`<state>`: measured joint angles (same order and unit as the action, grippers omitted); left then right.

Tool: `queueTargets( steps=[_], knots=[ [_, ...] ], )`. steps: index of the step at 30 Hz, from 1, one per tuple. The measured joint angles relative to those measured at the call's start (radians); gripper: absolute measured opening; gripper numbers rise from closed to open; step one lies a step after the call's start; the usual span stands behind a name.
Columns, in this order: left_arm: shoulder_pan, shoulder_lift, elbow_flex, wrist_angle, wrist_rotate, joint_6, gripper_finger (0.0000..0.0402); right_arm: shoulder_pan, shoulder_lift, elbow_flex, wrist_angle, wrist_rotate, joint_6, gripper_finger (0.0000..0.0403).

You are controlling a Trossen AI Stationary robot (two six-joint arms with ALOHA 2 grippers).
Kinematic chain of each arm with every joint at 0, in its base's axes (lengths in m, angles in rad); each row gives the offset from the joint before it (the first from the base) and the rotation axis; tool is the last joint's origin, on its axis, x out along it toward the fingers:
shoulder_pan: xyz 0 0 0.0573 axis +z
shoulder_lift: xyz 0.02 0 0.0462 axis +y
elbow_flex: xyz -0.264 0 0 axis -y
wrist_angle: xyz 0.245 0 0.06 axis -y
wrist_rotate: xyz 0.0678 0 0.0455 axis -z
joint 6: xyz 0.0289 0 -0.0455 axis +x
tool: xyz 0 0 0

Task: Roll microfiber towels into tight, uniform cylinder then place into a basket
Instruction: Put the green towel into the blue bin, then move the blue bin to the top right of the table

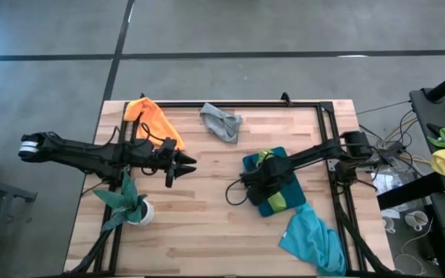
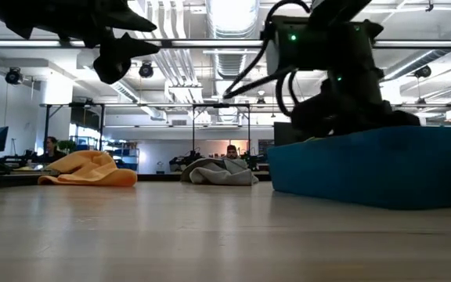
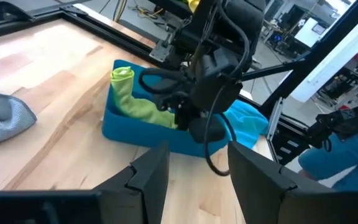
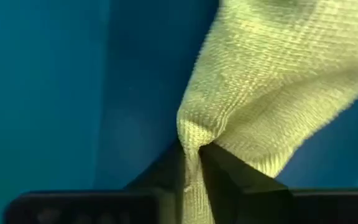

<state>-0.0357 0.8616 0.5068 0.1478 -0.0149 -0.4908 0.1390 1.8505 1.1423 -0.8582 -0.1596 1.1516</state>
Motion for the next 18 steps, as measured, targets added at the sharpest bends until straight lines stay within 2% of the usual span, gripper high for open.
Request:
queueTargets(
  steps=[5,9,13,18],
  knots=[
    [0.000,-0.012,-0.001,0.000,0.001,0.000,0.0148,0.000,-0.023,0.013,-0.020,-0.002,0.026,0.0137],
    [0.001,-0.034,-0.001,-0.001,0.004,0.000,0.0148,0.006,-0.110,0.019,-0.082,0.006,0.005,0.0189],
    [0.001,-0.050,-0.002,-0.002,0.004,0.000,0.0148,0.031,-0.184,0.009,-0.080,0.068,-0.032,0.0213],
    [0.001,-0.043,-0.003,-0.011,0.004,-0.001,0.0148,0.057,-0.169,-0.028,-0.074,0.151,-0.052,0.0215]
  ],
)
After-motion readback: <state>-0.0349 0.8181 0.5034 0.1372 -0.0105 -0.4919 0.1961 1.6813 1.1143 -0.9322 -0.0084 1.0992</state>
